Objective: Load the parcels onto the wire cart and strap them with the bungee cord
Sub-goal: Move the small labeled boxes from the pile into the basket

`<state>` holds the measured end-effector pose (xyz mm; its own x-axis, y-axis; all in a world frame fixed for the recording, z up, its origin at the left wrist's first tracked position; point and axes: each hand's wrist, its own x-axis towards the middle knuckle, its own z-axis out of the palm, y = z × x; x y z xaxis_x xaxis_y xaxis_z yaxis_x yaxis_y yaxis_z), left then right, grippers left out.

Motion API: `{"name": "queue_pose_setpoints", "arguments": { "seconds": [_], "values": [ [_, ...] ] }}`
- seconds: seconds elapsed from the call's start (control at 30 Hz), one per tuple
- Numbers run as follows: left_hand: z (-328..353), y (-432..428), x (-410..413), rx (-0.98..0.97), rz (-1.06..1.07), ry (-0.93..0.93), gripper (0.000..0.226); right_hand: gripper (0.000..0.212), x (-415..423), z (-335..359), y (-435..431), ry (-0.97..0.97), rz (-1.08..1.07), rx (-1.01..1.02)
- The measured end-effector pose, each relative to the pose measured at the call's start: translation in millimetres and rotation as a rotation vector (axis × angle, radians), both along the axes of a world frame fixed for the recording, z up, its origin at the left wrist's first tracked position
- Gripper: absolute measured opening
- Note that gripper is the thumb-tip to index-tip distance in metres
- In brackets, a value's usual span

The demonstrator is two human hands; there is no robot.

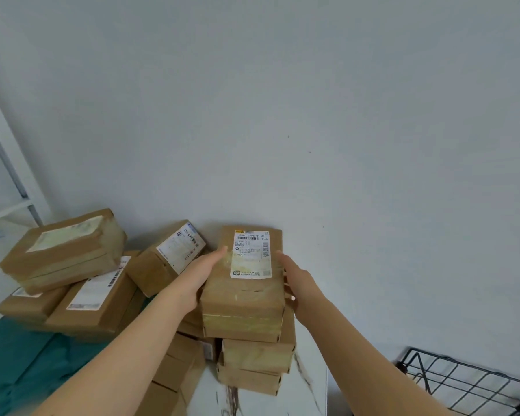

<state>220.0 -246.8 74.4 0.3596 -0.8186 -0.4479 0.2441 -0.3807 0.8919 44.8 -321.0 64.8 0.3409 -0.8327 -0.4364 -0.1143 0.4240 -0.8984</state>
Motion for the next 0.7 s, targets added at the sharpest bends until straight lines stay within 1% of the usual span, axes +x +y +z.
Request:
{"name": "queue_pose_setpoints", "arguments": {
  "seconds": [0.03, 0.1, 0.13, 0.23, 0.3, 0.37, 0.43, 0.5, 0.57, 0.63, 0.7],
  "values": [
    [0, -1, -1, -0.004, -0.017, 0.016, 0.038, 0.037, 0, -1, 1, -0.013, -0.025, 0.032],
    [1, -3, -3, -0.014, -0.081, 0.032, 0.042, 0.038, 3, -2, 4, -0.038, -0.050, 0.079],
    [1, -4, -3, -0.018, -0.095, 0.038, 0.044, 0.041, 6, -2, 5, -0.044, -0.048, 0.088],
    [6, -4, -9, -0.029, -0.068, 0.043, 0.036, 0.053, 11, -1, 8, -0.038, -0.046, 0.081],
    [8, -5, -11, -0.037, -0.063, 0.047, 0.042, 0.057, 12, 2, 10, -0.023, -0.051, 0.050],
    [11, -4, -9, -0.061, -0.037, 0.063, 0.050, 0.061, 10, 6, 10, -0.049, -0.053, 0.035],
    [13, -3, -8, -0.085, -0.016, 0.098, 0.049, 0.067, 7, 9, 9, -0.074, -0.037, 0.022],
    [17, -1, -10, -0.131, -0.027, 0.101, 0.042, 0.067, 4, 12, 10, -0.095, 0.003, -0.016],
    [22, 1, -12, -0.181, -0.051, 0.075, 0.033, 0.062, 1, 16, 13, -0.101, 0.013, -0.059],
    [27, 3, -13, -0.223, -0.054, 0.024, 0.029, 0.056, -3, 17, 15, -0.120, -0.007, -0.070],
    [28, 4, -13, -0.251, -0.063, -0.035, 0.027, 0.057, -7, 17, 16, -0.155, -0.015, -0.060]
  ]
}}
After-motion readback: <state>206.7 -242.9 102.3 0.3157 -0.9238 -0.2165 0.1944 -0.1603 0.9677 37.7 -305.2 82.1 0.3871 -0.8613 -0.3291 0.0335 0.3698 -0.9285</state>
